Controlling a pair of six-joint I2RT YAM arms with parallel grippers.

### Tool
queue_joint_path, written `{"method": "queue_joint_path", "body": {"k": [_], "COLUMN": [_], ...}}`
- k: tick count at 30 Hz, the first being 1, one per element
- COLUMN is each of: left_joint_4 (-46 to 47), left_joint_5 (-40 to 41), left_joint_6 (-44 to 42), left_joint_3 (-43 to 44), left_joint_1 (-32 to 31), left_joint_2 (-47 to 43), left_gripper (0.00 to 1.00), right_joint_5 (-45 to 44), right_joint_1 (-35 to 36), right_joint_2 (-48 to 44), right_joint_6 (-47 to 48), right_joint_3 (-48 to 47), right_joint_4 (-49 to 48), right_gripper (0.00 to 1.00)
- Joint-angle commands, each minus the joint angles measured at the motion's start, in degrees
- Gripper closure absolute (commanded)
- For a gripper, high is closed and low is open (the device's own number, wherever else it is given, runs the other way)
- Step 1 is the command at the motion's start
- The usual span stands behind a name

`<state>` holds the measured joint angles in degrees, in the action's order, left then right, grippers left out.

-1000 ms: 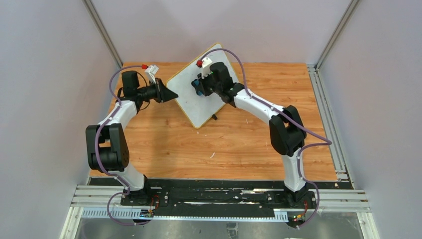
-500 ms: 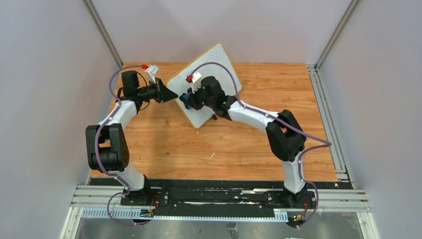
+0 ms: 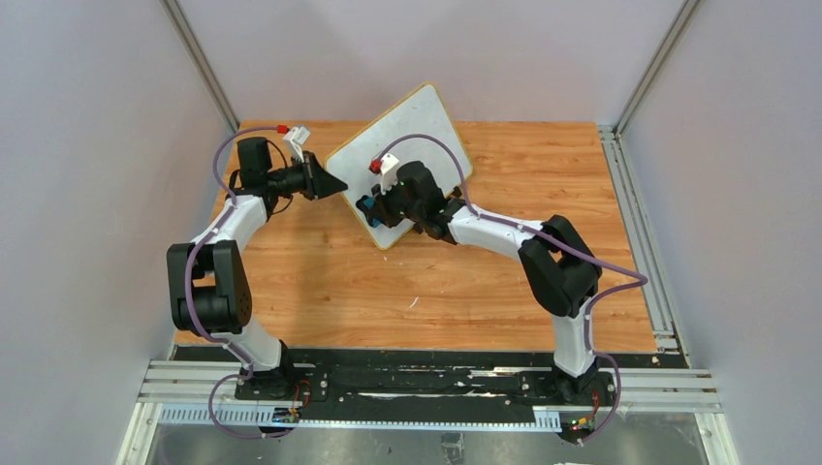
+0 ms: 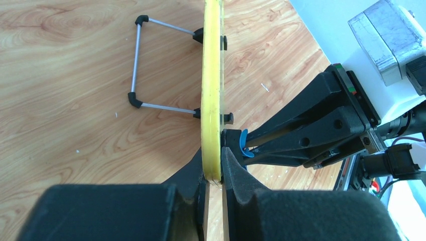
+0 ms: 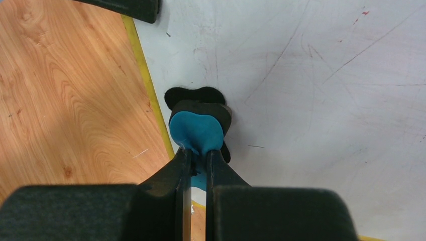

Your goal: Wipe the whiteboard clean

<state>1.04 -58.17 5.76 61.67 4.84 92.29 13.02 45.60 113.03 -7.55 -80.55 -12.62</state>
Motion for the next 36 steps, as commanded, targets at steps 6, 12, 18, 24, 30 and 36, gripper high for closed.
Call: {"method": "queue_joint_path", "body": {"k": [6,12,18,24,30,36], "left_joint_4": [-1.31,-1.26,-1.51,-1.9,-2.4,-3.27], "left_joint_5": [0.06,-0.16,0.02,0.09,0.08,0.18], "left_joint_6": [-4.7,-4.74,-4.97,-5.19,-5.52,-6.28], "left_joint_3": [0.27,0.18,0.14,0.32,0.54,0.77], "left_joint_1": [-1.08,-1.06,-1.13,-1.17,-1.14,-1.1], "left_joint_2": [-0.12,0.15,0.1,0.25,0.45,0.36], "left_gripper": [1.0,1.0,1.0,1.0,1.0,1.0], "right_joint_5": [-2.43,-3.01,-1.84,-0.88,-0.14,0.16], "right_joint_1": [0.95,-1.97,-6.28,-10.49,-14.46,-19.57], "right_joint_2": [-2.81,-3.0,0.19,4.08,7.51,9.72], "right_joint_6": [0.45,1.41,3.24,5.18,5.46,4.39], "right_joint_3": [1.54,-0.4,-7.75,-14.48,-18.5,-20.47], "right_joint_4": [3.21,3.73,7.29,10.64,11.63,11.95], "right_gripper": [0.99,0.99,1.0,1.0,0.99,0.99]}}
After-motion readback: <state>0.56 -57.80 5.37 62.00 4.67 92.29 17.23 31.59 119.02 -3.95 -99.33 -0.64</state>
